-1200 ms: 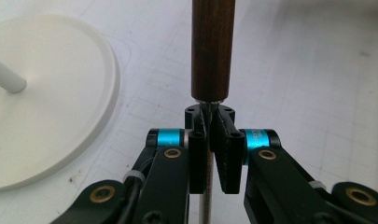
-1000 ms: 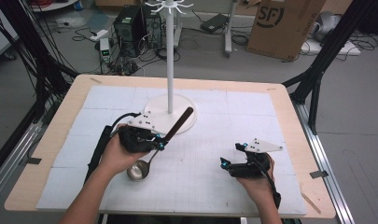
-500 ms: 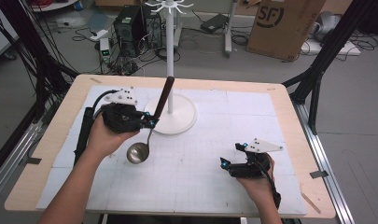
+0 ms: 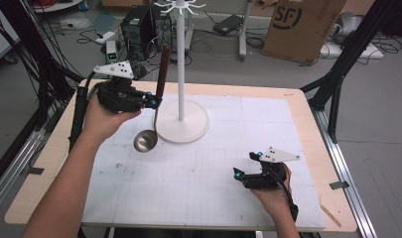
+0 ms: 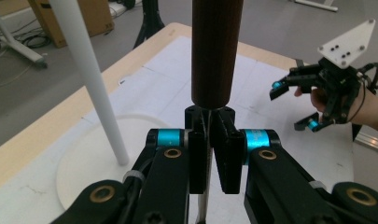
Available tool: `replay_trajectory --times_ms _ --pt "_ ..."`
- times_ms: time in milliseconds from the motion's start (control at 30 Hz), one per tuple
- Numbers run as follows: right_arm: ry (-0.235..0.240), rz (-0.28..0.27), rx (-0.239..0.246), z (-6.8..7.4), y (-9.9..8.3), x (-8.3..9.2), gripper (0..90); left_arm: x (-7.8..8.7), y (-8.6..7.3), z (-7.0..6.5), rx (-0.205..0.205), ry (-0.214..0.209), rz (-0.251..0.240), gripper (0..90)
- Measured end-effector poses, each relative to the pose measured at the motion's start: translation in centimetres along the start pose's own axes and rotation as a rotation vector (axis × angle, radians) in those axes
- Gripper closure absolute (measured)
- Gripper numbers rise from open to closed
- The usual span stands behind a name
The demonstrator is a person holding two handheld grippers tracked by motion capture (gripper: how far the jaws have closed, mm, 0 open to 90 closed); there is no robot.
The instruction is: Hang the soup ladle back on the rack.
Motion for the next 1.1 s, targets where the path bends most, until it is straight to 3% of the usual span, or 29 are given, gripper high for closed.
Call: replay_trajectory --times_ms 300,467,633,767,1100 --pt "0.0 -0.006 0.0 -0.1 0.0 0.2 15.0 1.0 1.9 2.1 0.014 0.016 0.0 84.4" --pt "-0.001 -0.008 -0.001 -0.1 0.0 0.2 15.0 1.6 2.9 3.1 0.032 -0.009 -0.012 84.4" --pt "-0.003 -0.011 -0.002 -0.1 0.1 0.3 15.0 2.2 4.0 4.2 0.044 0.013 -0.003 84.4" --pt "-0.007 -0.01 -0.008 -0.3 0.0 0.4 15.0 2.7 4.8 5.5 0.101 0.035 -0.02 84.3" --pt "-0.004 -0.017 -0.022 -0.6 -0.2 0.7 15.0 2.1 5.2 6.0 0.105 0.041 0.006 84.3"
Point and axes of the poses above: each handheld gripper's, and its own axes: x roughly backward along the jaws, y roughly out of its top, z roughly to its left, the point moved 7 cm from there along -x, roughly forward along the jaws, and after that the axes turned 14 degrees about z, right-handed, at the moved point
